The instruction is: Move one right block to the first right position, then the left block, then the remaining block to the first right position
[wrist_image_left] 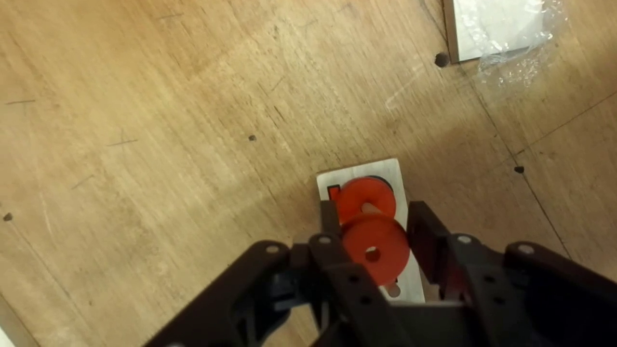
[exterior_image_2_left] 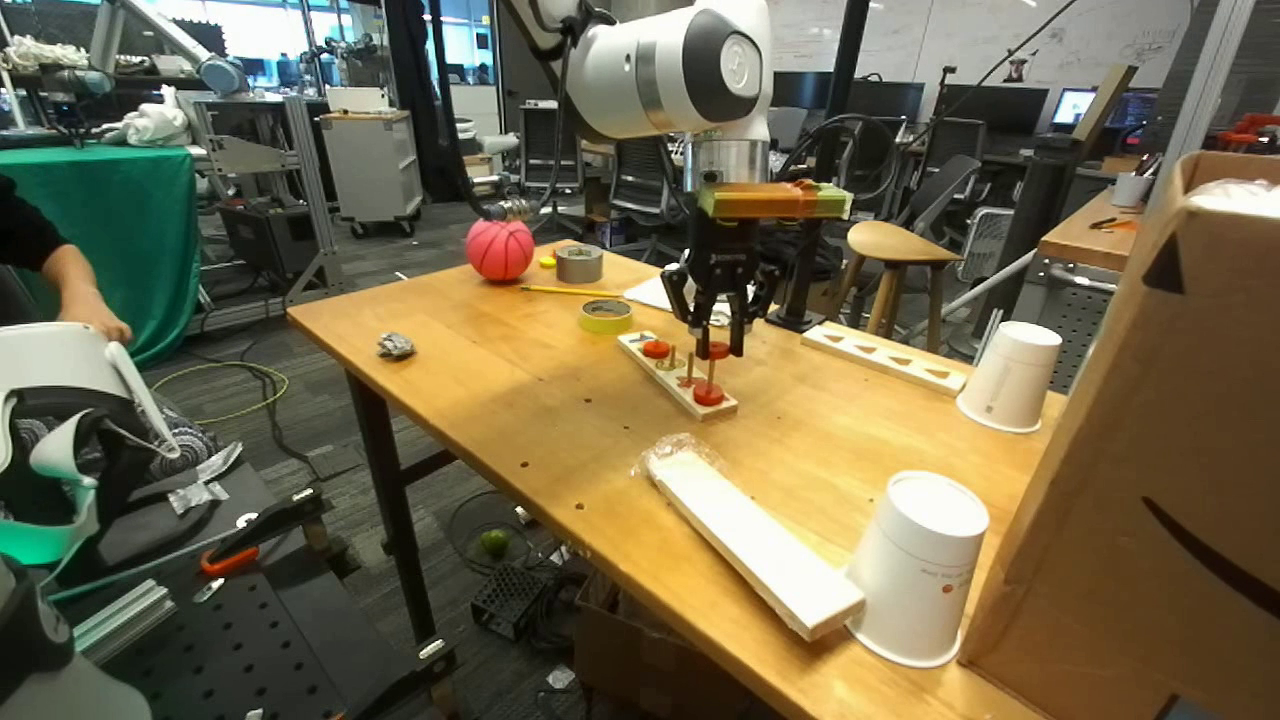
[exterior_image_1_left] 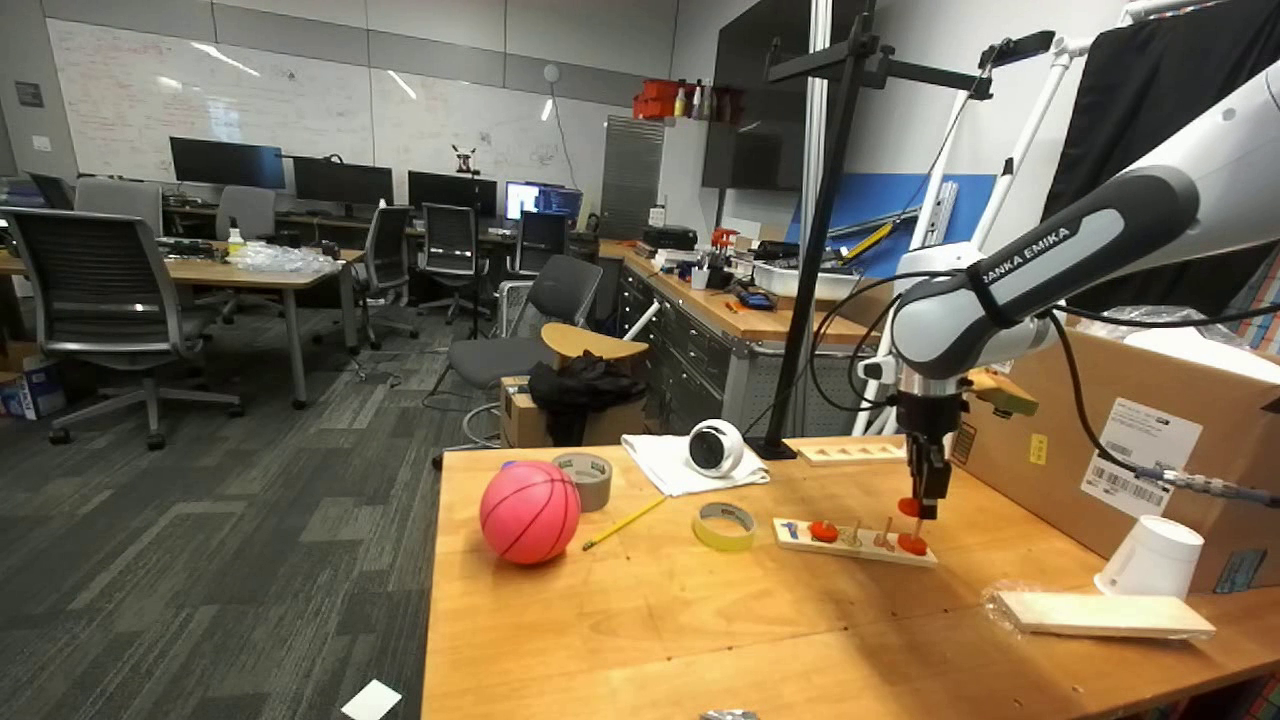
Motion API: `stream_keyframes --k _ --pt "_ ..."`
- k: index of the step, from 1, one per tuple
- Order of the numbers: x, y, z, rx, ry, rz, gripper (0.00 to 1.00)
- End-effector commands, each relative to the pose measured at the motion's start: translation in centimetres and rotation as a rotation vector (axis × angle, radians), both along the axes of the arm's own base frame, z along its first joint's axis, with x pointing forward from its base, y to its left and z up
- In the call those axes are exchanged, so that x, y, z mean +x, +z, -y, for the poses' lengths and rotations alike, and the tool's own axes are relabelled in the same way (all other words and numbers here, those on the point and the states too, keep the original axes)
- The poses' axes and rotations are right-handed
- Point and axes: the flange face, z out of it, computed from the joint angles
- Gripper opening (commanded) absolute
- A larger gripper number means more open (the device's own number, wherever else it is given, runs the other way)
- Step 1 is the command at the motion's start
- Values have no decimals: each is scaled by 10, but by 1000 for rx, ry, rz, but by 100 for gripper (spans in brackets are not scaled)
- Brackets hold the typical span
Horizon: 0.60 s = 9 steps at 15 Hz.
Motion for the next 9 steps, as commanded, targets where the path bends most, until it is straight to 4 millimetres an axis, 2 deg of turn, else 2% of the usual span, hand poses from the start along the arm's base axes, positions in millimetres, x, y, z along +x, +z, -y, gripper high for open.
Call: stream_keyframes --k 1,9 --pt "11 4 2 -14 4 8 24" --pt "8 14 6 -30 -12 14 24"
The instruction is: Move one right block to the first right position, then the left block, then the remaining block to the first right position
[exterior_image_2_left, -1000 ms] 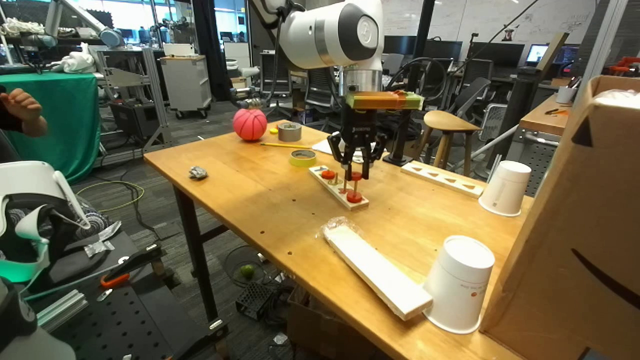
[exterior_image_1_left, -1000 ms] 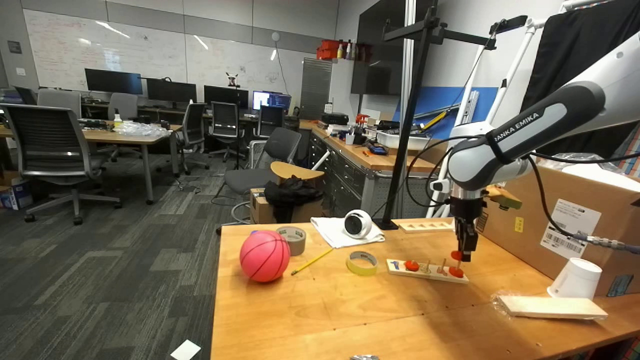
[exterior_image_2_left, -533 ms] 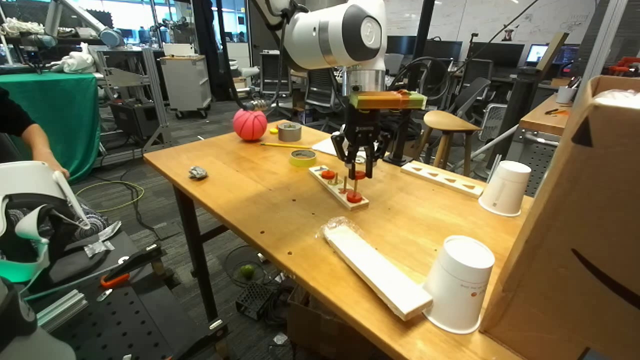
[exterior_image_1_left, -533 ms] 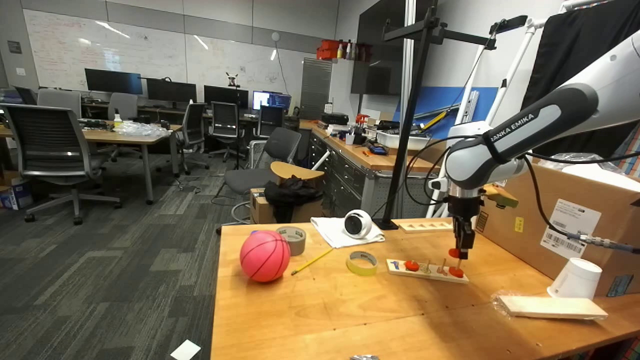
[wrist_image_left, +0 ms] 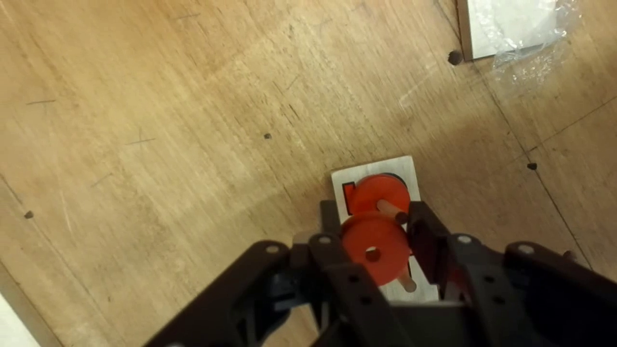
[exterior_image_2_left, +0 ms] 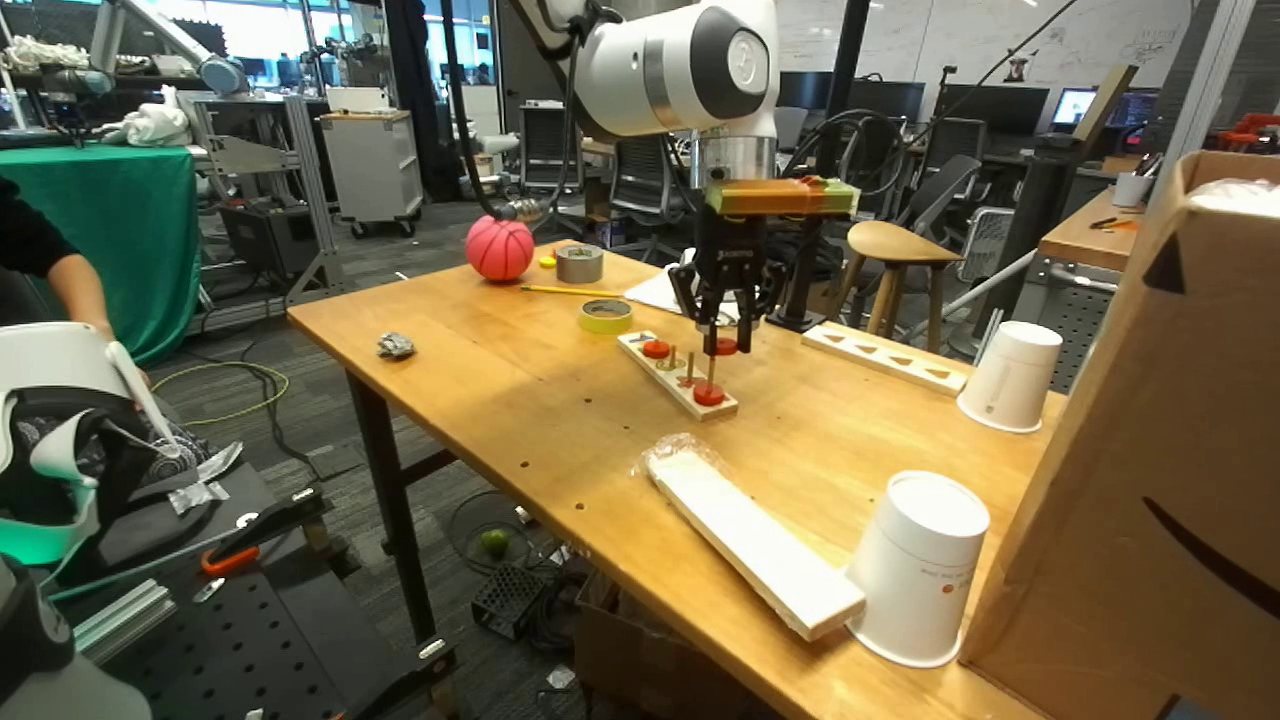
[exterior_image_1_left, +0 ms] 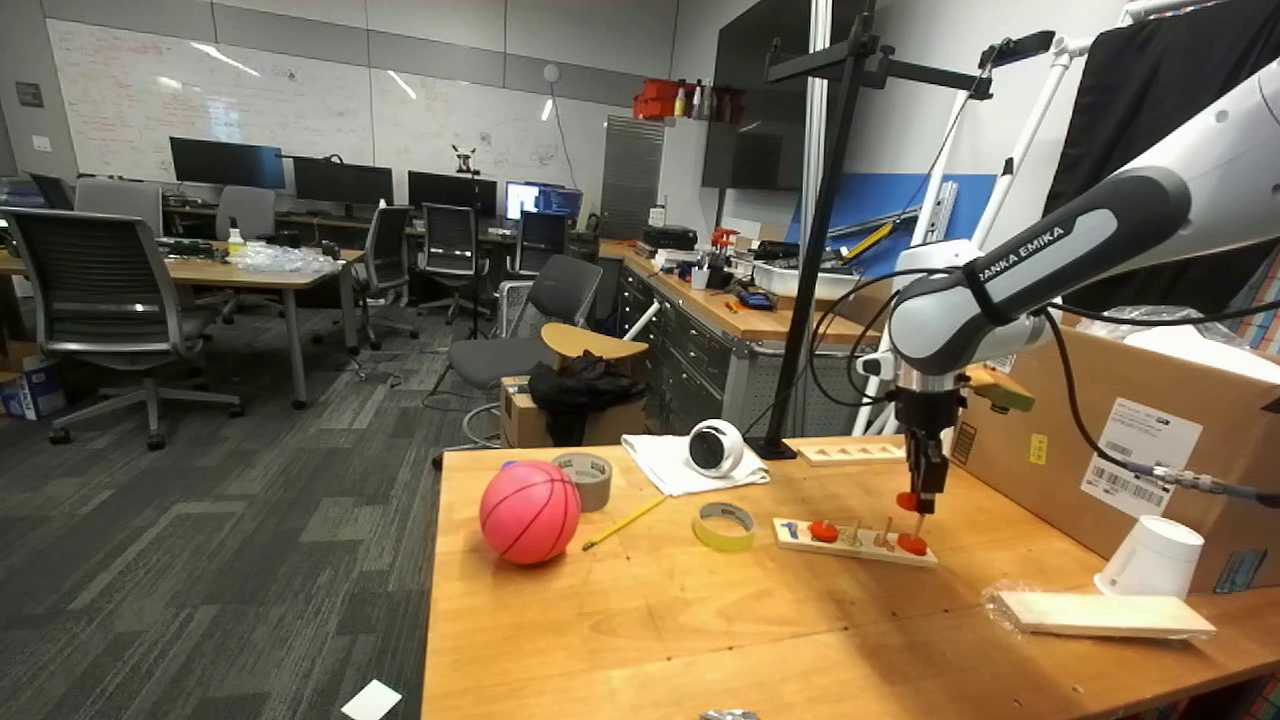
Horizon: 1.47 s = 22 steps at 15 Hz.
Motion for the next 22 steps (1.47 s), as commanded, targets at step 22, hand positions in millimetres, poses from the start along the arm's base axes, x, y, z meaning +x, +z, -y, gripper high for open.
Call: stream_keyframes --k 22 --pt "-44 7 -11 -5 -21 22 24"
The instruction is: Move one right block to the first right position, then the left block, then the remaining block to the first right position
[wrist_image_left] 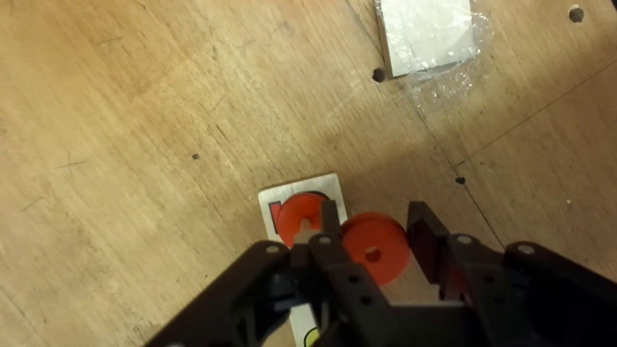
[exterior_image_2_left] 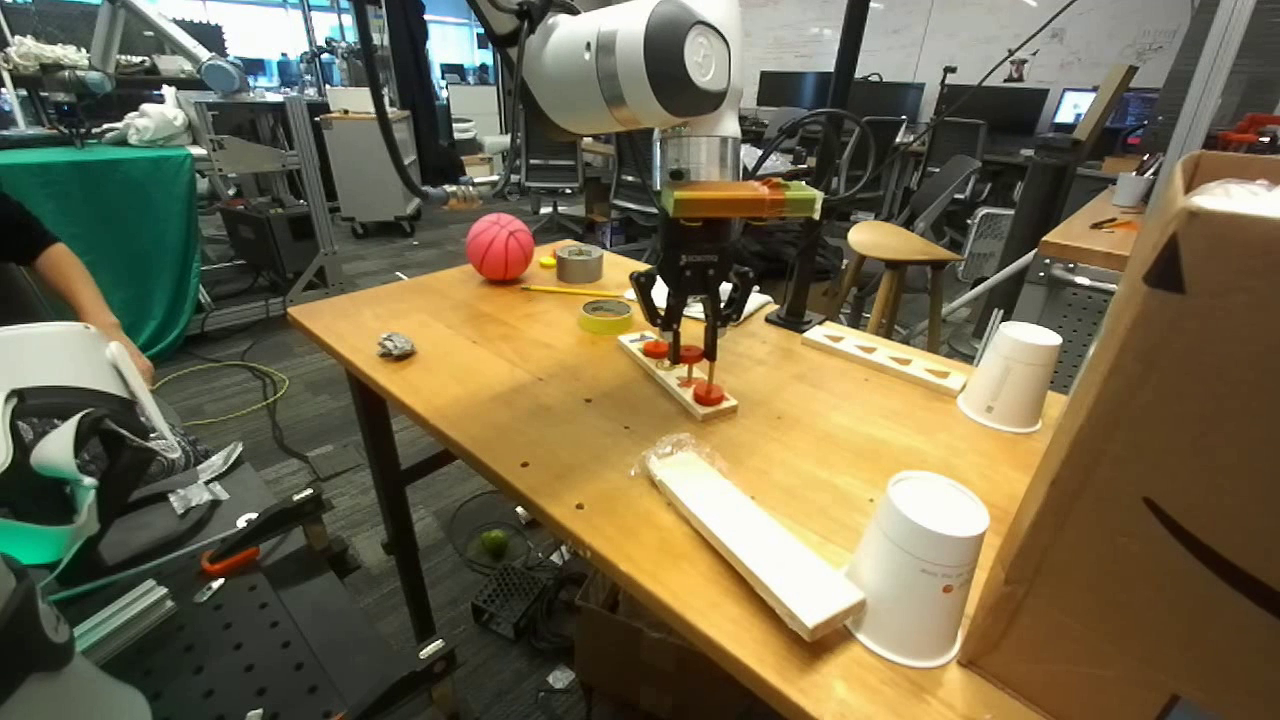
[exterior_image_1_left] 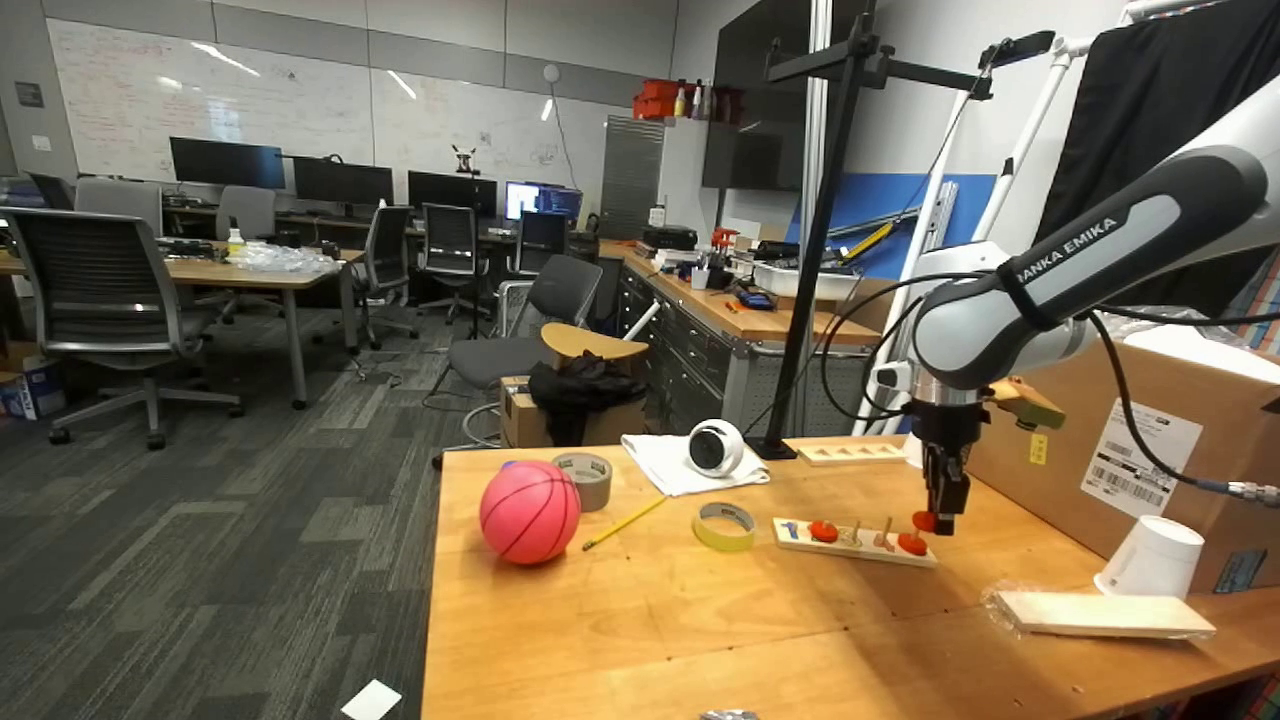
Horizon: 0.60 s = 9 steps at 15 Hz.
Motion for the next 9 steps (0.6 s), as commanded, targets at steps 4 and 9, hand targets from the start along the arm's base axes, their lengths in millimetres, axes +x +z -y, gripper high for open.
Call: stream_keyframes --k 4,9 --pt "11 7 13 -1 -7 22 24" --pt "29 12 20 -7 -12 41 24"
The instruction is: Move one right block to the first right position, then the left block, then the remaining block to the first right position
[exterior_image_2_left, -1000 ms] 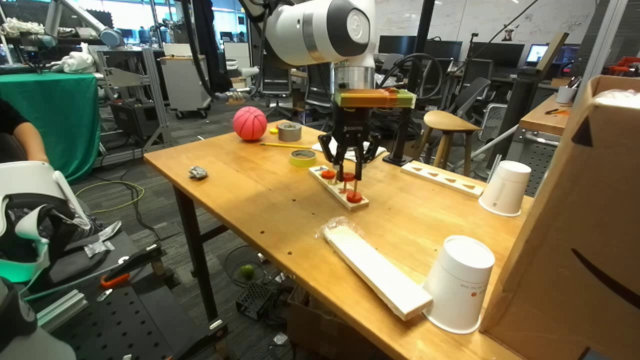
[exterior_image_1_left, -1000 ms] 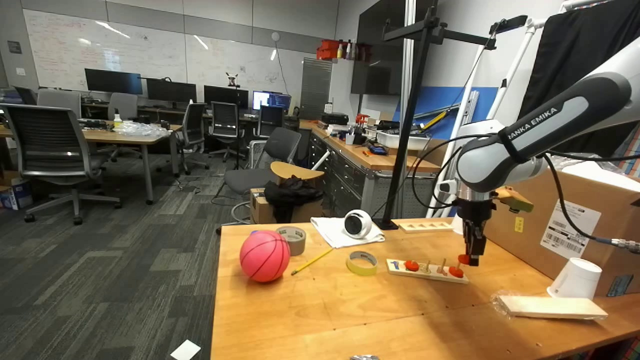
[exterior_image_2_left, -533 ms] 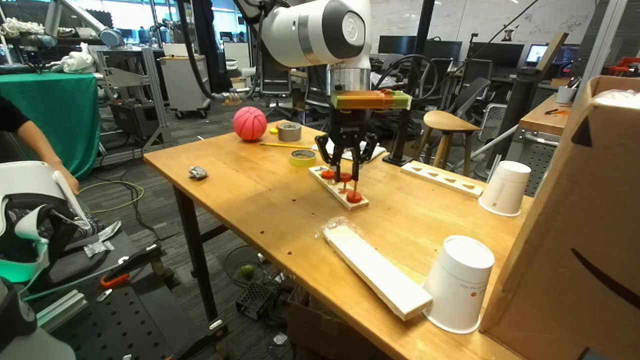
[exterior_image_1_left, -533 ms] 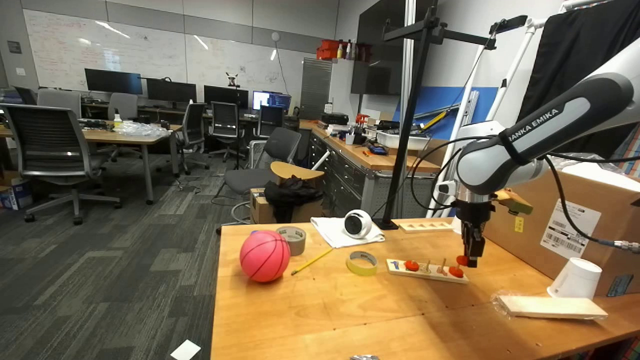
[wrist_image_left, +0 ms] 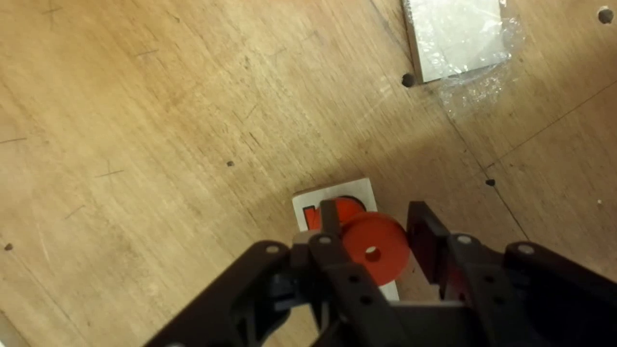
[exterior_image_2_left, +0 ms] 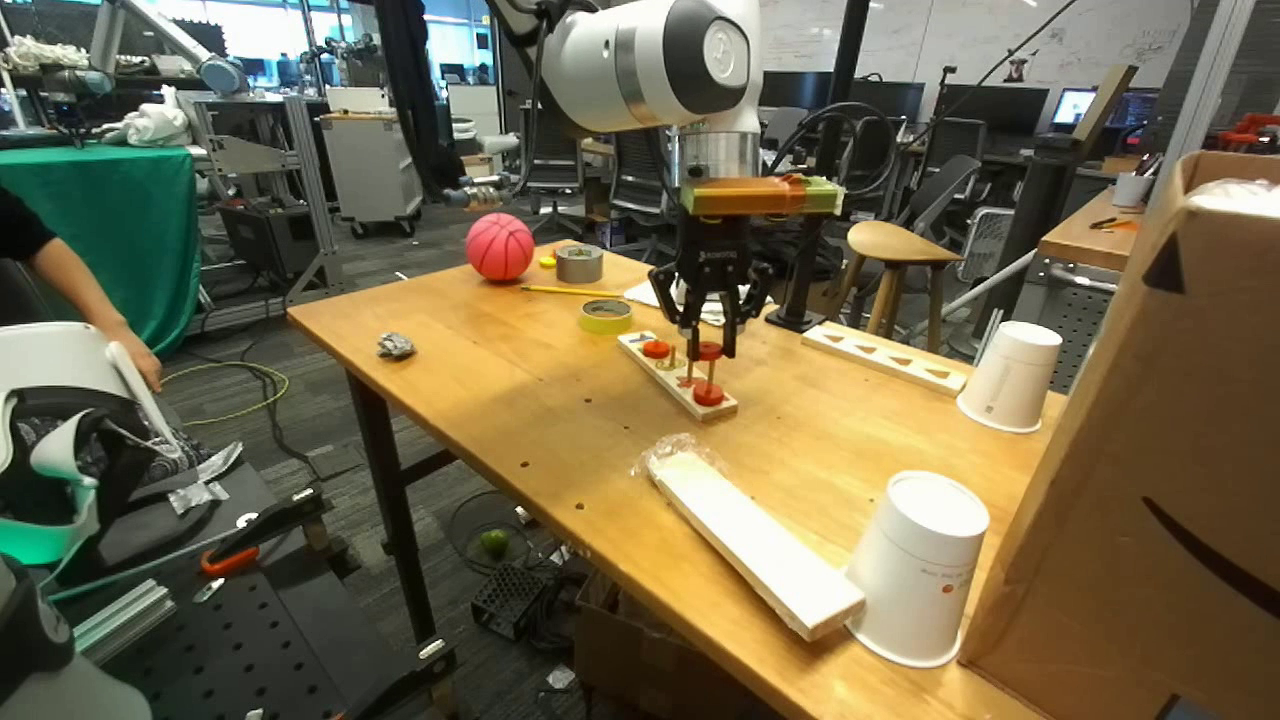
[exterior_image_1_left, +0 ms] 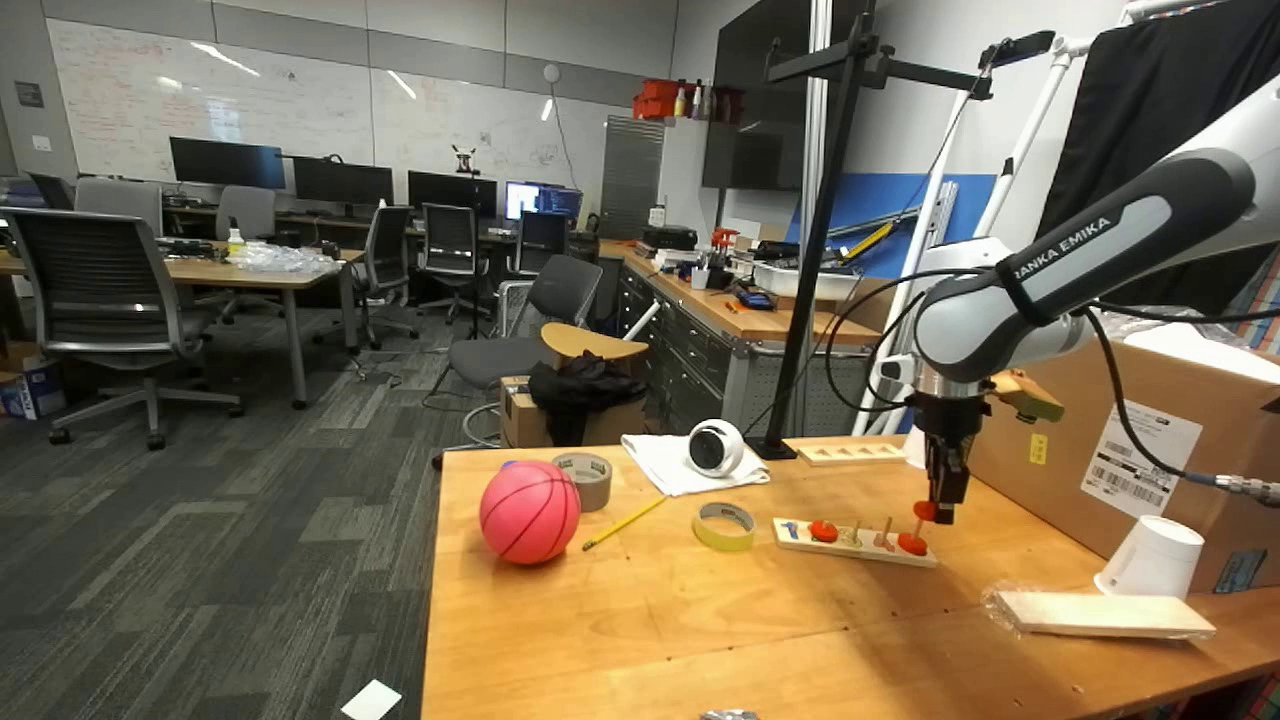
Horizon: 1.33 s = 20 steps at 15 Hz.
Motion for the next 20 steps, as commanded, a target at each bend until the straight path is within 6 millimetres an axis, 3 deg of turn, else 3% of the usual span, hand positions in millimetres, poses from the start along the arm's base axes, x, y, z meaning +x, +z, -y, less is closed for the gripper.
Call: stream_keyframes --k 1,8,20 --pt "19 6 6 -1 5 22 24" --pt "31 2 10 2 0 20 24" --pt "20 8 10 -10 -7 36 24"
